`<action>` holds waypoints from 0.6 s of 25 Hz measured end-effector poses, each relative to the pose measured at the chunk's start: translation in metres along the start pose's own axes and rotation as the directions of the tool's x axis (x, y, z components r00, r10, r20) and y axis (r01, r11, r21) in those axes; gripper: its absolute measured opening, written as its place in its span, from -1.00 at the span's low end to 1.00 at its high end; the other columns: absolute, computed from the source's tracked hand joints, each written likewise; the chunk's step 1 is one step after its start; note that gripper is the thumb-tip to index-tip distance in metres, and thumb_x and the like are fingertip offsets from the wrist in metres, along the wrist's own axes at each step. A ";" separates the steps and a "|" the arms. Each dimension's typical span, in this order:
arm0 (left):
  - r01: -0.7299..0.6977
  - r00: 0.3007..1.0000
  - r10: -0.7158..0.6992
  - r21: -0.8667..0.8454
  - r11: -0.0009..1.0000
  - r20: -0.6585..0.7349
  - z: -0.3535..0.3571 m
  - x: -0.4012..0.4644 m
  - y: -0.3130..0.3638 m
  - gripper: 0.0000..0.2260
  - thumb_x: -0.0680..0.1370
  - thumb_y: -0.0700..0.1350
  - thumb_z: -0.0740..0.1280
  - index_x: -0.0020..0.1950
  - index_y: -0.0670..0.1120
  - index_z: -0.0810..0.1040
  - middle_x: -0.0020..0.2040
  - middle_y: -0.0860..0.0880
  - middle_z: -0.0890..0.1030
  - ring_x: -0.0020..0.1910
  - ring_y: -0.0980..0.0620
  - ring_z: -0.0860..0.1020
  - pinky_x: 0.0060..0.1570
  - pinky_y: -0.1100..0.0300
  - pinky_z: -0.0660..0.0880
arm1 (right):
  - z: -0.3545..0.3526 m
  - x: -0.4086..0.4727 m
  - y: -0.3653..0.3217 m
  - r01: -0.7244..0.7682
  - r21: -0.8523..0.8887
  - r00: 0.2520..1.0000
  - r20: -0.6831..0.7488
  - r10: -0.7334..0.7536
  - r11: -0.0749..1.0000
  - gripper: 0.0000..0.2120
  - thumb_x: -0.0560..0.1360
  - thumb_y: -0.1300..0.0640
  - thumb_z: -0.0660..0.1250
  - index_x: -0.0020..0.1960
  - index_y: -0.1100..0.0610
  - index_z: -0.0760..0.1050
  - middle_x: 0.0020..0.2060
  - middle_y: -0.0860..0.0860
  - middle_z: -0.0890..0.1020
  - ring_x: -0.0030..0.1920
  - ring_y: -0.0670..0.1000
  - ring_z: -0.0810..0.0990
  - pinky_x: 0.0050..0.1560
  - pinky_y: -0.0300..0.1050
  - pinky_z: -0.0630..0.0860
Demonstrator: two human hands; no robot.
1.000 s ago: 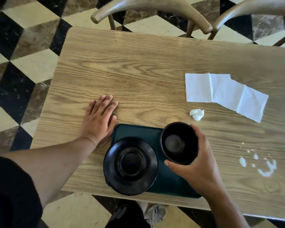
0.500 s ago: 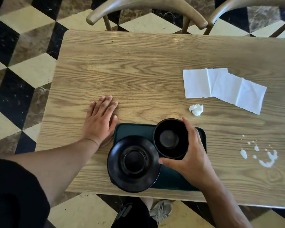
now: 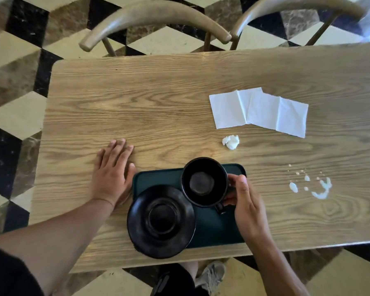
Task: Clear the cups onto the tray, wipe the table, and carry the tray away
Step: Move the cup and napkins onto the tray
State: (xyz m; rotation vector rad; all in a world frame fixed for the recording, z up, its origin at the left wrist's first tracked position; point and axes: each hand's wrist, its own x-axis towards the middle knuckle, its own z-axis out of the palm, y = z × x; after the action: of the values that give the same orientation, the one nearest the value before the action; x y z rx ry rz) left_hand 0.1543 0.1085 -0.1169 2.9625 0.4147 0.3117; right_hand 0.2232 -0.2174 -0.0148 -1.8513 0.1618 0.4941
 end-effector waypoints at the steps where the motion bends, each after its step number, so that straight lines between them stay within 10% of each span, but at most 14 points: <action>1: 0.000 1.000 0.000 -0.003 1.000 -0.006 0.000 -0.001 0.000 -0.55 0.60 -0.01 0.15 0.43 -0.16 0.50 0.50 -0.19 0.44 0.50 -0.21 0.37 0.47 -0.21 0.24 | 0.001 -0.001 0.000 -0.006 0.005 1.000 -0.004 0.006 1.000 -0.57 0.64 -0.21 0.01 0.05 -0.12 0.63 -0.13 -0.01 0.73 -0.16 0.02 0.70 -0.15 0.05 0.65; 6: -0.016 1.000 0.016 -0.014 1.000 -0.022 0.000 0.000 0.001 -0.54 0.60 -0.01 0.13 0.41 -0.18 0.51 0.48 -0.22 0.45 0.48 -0.24 0.38 0.44 -0.26 0.28 | -0.014 0.056 -0.017 0.016 -0.189 0.970 -0.234 -0.061 0.982 -0.85 0.61 0.06 0.27 -0.01 -0.04 0.62 -0.32 -0.09 0.66 -0.30 -0.14 0.62 -0.21 -0.20 0.47; 15: -0.023 1.000 0.023 0.003 1.000 -0.018 -0.001 -0.001 -0.001 -0.53 0.60 0.00 0.12 0.42 -0.18 0.50 0.49 -0.21 0.44 0.49 -0.24 0.37 0.43 -0.28 0.29 | -0.008 0.214 -0.042 0.023 -0.644 0.938 -0.250 -0.239 0.765 -0.74 0.56 -0.02 0.29 0.16 0.08 0.57 0.11 0.03 0.57 0.01 0.07 0.55 -0.05 -0.07 0.45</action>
State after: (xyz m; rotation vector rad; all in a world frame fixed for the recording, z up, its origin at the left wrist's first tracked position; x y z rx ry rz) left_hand 0.1530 0.1091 -0.1163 2.9713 0.3834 0.3406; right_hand 0.4326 -0.1828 -0.0640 -2.5927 0.0784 0.1373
